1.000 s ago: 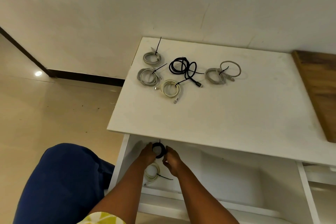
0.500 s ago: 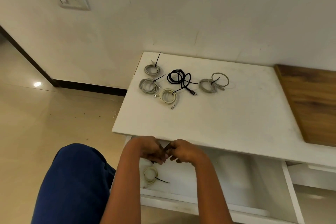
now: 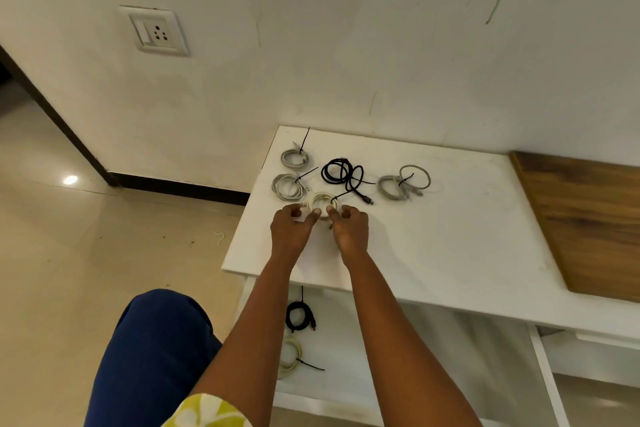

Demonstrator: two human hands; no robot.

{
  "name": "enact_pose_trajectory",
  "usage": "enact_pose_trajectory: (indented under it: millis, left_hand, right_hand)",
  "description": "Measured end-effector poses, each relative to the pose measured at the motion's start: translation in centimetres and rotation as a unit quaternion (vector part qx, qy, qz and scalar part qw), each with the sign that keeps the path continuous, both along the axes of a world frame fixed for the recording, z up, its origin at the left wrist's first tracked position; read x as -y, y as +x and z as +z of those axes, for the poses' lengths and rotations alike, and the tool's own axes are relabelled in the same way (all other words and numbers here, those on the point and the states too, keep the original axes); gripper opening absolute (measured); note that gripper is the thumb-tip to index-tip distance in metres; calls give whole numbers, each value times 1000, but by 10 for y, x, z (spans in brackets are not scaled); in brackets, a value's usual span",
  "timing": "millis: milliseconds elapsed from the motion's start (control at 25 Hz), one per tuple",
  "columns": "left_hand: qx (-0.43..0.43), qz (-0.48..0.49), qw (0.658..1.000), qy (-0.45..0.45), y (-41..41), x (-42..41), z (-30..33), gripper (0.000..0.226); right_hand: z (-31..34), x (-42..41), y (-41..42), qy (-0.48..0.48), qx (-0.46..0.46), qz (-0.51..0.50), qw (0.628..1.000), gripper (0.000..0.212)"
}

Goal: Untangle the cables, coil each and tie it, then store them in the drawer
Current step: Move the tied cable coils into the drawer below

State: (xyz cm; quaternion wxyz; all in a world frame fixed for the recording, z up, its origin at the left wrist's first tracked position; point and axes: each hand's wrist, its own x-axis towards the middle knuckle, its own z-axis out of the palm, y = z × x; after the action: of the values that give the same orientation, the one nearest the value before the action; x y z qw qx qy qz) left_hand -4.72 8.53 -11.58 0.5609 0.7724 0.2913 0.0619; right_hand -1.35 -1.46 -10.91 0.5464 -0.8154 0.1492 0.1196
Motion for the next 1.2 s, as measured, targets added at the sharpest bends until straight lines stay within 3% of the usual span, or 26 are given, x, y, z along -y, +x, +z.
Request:
enact_pose_trajectory:
  millis: [120, 240, 400, 480, 640, 760, 840, 920, 1000, 1080, 1200]
  left_hand:
    - [-6, 12, 1000, -11, 9, 0, -1, 47]
    - [-13, 34, 998, -50, 9, -5, 3, 35]
    - [-25, 21, 961, -274, -16, -11, 21, 20]
    - [-96, -74, 935, -332, -35, -16, 28, 24]
    - [-298, -260, 864, -312, -63, -24, 30, 37]
    - [-386, -296, 825, -288, -75, -17, 17, 33]
    - [-440, -285, 808, -268, -81, -1, 0, 17]
    - [-457, -237, 819, -252, -86, 19, -20, 6]
    - [-428, -199, 857, -207, -88, 33, -45, 14]
    - [-381, -223, 881, -167, -103, 40, -61, 17]
    - [-391, -214, 876, -183, -102, 61, -66, 16]
  right_hand:
    - [-2, -4, 6, -69, 7, 15, 997, 46]
    - [-1, 2, 2, 27, 24, -26, 999, 36]
    - [12, 40, -22, 201, -16, -32, 979, 23]
    - [18, 67, -37, 231, -60, 8, 971, 21]
    - [12, 108, -69, 180, -198, 163, 950, 33]
    - [-5, 115, -87, 123, -283, 246, 919, 29]
    - [-21, 112, -95, 83, -320, 240, 913, 26]
    - [-46, 105, -100, 57, -343, 185, 919, 25]
    - [-72, 100, -99, 27, -358, 140, 923, 29]
    - [-98, 95, -99, -34, -351, 151, 924, 21]
    - [-140, 96, -107, -138, -330, 179, 916, 30]
